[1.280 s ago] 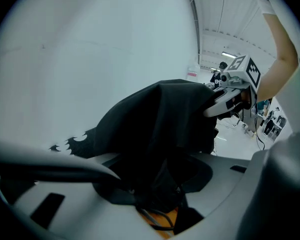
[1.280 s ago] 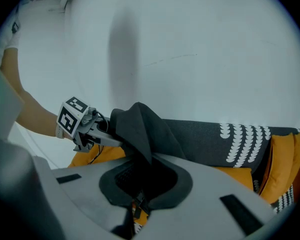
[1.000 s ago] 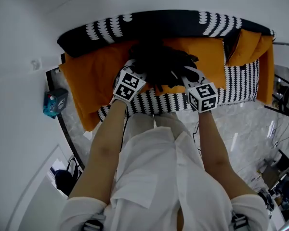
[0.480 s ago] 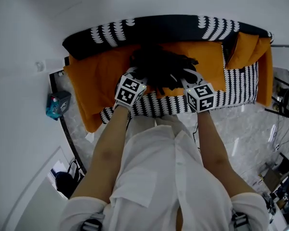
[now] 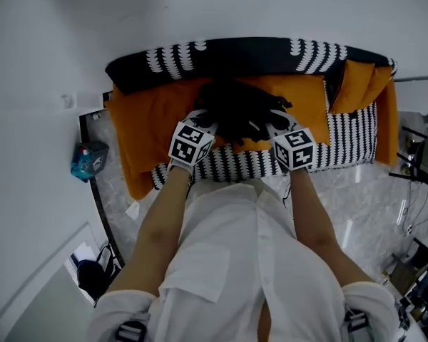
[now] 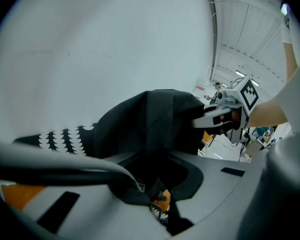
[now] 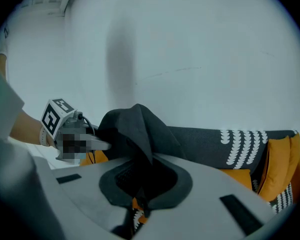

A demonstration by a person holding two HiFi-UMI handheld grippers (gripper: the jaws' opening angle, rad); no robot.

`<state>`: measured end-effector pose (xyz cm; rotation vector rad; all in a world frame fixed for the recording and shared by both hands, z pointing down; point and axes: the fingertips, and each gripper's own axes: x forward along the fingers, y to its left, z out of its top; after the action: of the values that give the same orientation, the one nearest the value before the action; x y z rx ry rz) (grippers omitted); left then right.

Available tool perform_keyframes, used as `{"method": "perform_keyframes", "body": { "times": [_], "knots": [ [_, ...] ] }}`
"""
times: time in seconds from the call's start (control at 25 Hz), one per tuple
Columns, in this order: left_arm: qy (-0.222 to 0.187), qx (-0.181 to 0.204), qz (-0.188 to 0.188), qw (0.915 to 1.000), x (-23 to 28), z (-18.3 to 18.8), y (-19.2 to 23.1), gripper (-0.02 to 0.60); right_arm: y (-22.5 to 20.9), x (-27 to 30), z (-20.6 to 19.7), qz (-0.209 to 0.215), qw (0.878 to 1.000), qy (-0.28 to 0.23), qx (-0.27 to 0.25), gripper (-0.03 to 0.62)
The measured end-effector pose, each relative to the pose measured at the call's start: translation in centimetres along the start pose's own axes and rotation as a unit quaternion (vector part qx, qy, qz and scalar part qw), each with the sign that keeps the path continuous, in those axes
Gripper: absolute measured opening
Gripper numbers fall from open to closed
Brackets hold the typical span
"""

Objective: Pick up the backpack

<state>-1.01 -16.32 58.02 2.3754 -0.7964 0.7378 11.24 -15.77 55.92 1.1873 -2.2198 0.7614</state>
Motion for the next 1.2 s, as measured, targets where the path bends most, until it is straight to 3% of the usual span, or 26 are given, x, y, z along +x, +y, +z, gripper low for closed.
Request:
{"method": "perform_keyframes", "body": {
  "times": [0.32, 0.64, 0.88, 1.2],
  "knots": [
    [-0.030, -0.009, 0.009, 0.9995, -2.9, 2.4, -0.4, 0.049, 1.4, -1.5, 2.2, 0.008, 1.000, -0.018, -0.005, 0.025],
    [-0.095, 0.000, 0.031, 0.9950, -6.9, 7.9, -0.3, 0.048, 2.7, -3.5, 7.5, 0.012, 0.997, -0.068, -0.027, 0.023],
    [-0.156, 0.022, 0.044, 0.9866, -10.4, 13.3, -0.6, 0.047, 3.4, -6.2, 13.1, 0.004, 0.990, -0.130, -0.055, 0.023],
    [-0.231, 0.064, 0.056, 0.9692, -15.1, 20.4, -1.6, 0.046, 4.4, -10.2, 20.4, -0.012, 0.971, -0.213, -0.104, 0.023]
  ]
}}
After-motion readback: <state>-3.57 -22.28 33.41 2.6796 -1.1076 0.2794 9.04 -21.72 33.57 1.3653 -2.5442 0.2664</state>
